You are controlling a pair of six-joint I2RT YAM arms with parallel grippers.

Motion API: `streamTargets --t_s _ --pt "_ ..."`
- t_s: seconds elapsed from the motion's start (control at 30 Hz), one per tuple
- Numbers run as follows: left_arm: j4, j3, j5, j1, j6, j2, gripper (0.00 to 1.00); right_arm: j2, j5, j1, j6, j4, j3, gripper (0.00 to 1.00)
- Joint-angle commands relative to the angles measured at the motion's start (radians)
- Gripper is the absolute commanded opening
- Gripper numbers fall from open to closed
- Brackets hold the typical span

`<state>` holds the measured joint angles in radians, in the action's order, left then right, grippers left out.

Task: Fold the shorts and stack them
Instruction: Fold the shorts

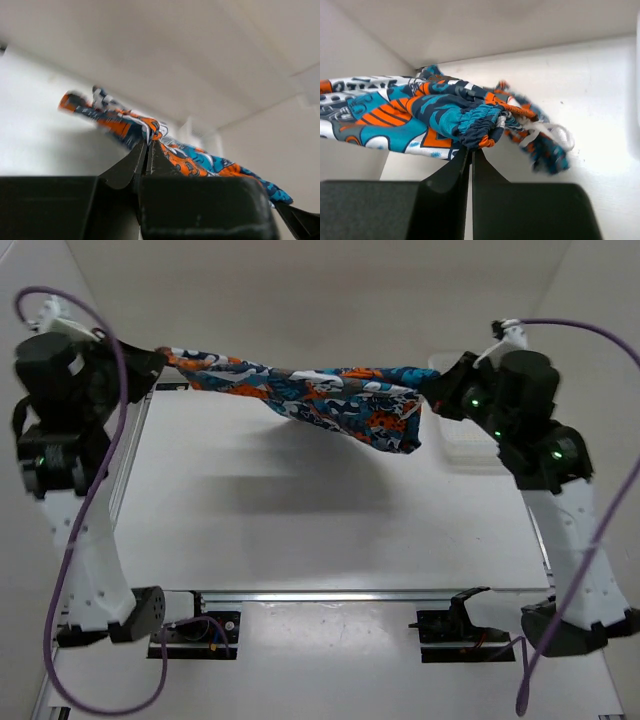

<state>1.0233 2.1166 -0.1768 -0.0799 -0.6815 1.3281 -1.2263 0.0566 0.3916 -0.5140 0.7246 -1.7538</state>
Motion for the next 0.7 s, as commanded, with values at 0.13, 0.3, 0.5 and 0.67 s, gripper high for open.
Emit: streamTargets --t_s 0.13,0.3,0.5,0.67 --pt "0.098 0.308 0.066 -0.017 -0.03 -0.144 0.11 0.129 -0.126 -0.002 0.201 0.252 -0.263 0.0" --pt "0.109 0.445 0.108 -0.017 -0.03 -0.188 0.11 0.209 -0.175 -0.002 0.192 0.253 -0.306 0.0" --pt "0.098 0.436 0.079 -0.017 -0.021 -0.179 0.11 0.24 -0.144 -0.002 0.17 0.291 -0.288 0.0" --pt "0.032 0.206 0.079 -0.017 0.029 -0.13 0.11 0.237 -0.071 -0.002 0.17 0.273 -0.075 0.0"
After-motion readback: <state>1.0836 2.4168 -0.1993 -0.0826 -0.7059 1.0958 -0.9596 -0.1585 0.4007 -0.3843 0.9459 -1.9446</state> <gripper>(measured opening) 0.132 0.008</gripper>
